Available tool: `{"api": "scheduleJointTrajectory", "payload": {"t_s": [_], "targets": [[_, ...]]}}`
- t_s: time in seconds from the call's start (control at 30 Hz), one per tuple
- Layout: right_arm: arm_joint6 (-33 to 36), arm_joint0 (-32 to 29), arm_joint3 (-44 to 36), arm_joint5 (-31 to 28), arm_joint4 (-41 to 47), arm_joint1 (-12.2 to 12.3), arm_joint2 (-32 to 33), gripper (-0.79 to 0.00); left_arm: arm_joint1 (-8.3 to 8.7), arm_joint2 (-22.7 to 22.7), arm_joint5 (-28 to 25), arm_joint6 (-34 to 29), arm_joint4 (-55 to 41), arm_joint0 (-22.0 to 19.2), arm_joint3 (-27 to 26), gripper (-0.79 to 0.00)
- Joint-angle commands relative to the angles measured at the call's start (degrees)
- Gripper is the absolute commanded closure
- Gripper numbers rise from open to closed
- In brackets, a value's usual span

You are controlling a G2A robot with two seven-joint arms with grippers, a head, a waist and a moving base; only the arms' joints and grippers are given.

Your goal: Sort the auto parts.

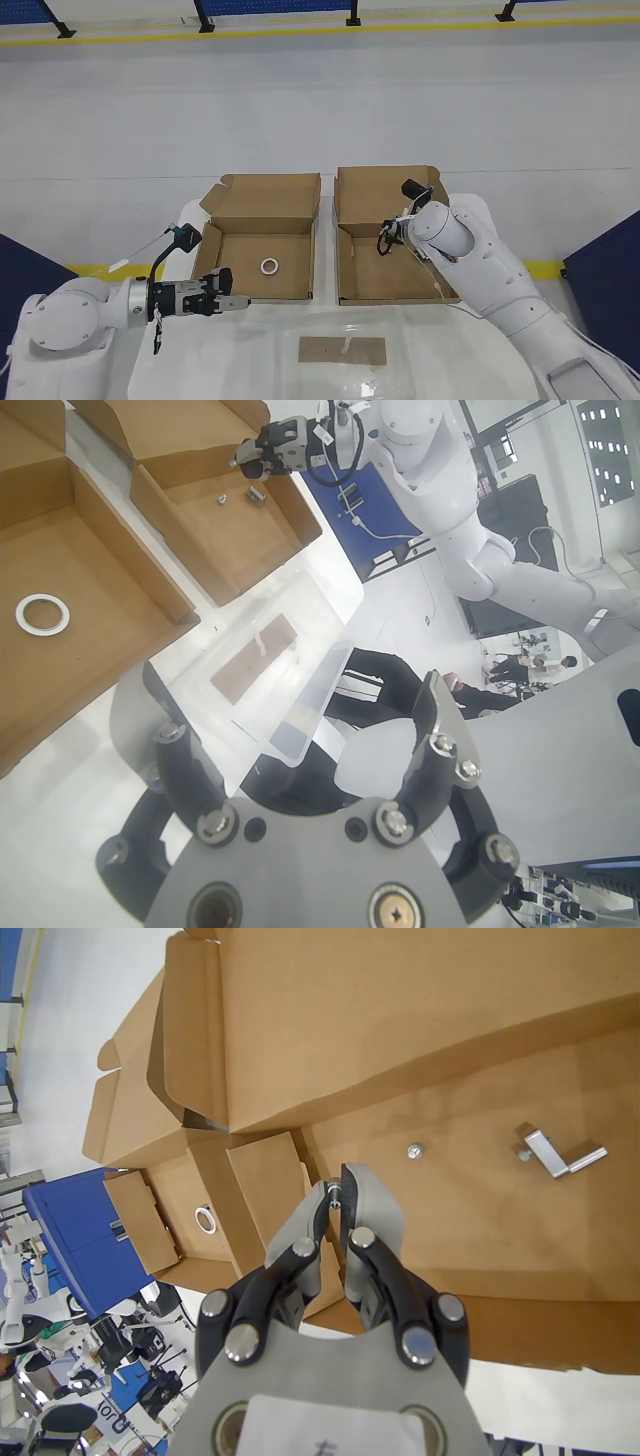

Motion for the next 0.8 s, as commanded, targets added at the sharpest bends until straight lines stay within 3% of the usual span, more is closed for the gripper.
{"api": "scheduleJointTrajectory", "payload": {"t_s": [0.0, 0.3, 0.77], "targets": [[0.04, 0.09, 0.09, 0.01, -0.06, -0.01, -0.02, 0.000, 0.00, 0.00, 0.00, 0.00, 0.00, 0.00, 0.00, -0.785], [-1.32, -0.60, 0.33, 0.29, -2.41, -0.24, -1.55, 0.000, 0.00, 0.00, 0.00, 0.00, 0.00, 0.00, 0.00, -0.785], [2.01, 4.35, 7.28, 4.98, -7.40, -4.32, -11.22, 0.000, 0.00, 0.00, 0.00, 0.00, 0.00, 0.00, 0.00, -0.785]]}}
